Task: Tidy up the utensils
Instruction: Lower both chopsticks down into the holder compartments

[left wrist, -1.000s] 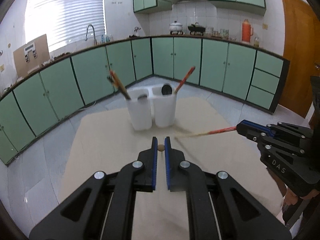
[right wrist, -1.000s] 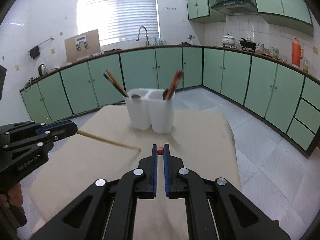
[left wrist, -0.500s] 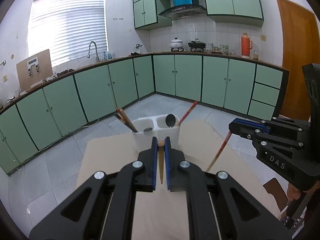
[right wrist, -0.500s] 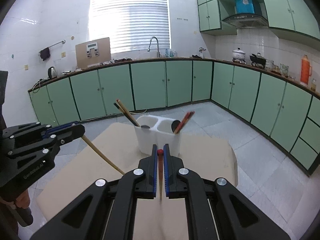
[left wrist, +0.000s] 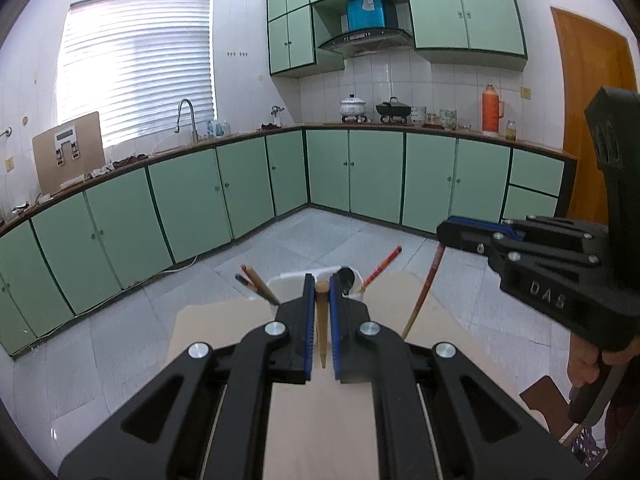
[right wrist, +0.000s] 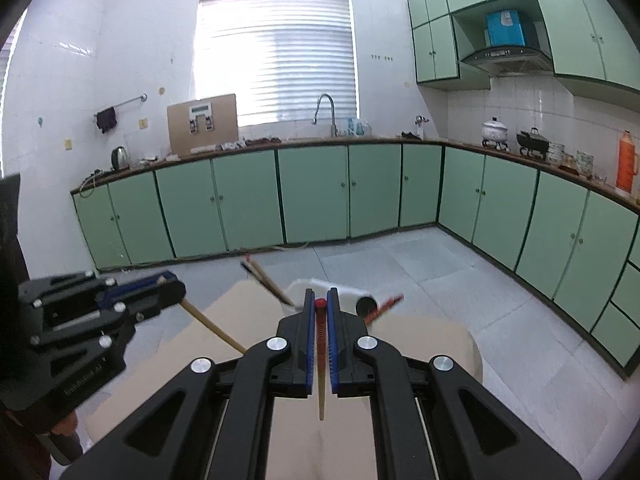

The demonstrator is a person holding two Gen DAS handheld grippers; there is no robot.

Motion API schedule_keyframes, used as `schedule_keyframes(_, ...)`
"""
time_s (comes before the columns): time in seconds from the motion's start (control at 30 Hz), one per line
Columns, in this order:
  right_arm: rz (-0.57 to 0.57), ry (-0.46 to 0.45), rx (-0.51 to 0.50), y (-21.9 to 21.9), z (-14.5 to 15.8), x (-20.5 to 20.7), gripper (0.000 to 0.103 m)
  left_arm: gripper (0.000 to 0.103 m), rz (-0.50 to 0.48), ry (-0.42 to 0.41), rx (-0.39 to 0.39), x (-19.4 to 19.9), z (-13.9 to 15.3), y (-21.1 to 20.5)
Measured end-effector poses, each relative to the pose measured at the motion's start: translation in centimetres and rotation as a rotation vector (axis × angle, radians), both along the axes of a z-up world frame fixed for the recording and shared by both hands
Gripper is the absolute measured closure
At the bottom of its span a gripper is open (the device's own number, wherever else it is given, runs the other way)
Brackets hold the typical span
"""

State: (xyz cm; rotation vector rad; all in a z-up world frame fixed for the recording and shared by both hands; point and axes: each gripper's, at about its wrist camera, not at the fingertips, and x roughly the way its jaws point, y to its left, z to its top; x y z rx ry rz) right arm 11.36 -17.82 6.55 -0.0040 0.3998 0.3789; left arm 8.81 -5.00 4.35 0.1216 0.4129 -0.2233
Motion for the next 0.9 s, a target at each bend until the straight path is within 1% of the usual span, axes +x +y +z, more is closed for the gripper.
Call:
schedule_keyframes(0.2,-0.001,-0.056,-0.001,0.1,3.0,1.8,0.097,0.097,0.006,-0.052,-0.02,1.4,2.5,0.4)
schedule_keyframes(0.3,-0.002,-0.076,0.001,0.1,4.5,3.0,0.097,0.097,0.009,-0.091,-0.029,2.3,4.1,0.6)
schedule_keyframes(0.4,-0.01,-0.095,-0.005,0.1,5.6,4.1,0.097,0.097,0.011,-0.126,-0.033,3.2,5.5,0.4)
schedule_keyframes(0.53,-0.023,-0.112,-0.004,0.2,6.8,6.1,0.097,0.097,0.019,-0.15,-0.04,5.0,6.9,0.4)
schedule_keyframes(0.7,-0.033,-0.108,0.008,0.1,7.0,8.9,0.097,0.097,0.023,-0.153,-0.055,7.6,7.7,0.4)
schedule_keyframes(0.9,-0.045,-0.075,0.001,0.4,6.0,12.0,0.097,0.097,0.025,-0.123,-0.051,11.2,6.8,0.4)
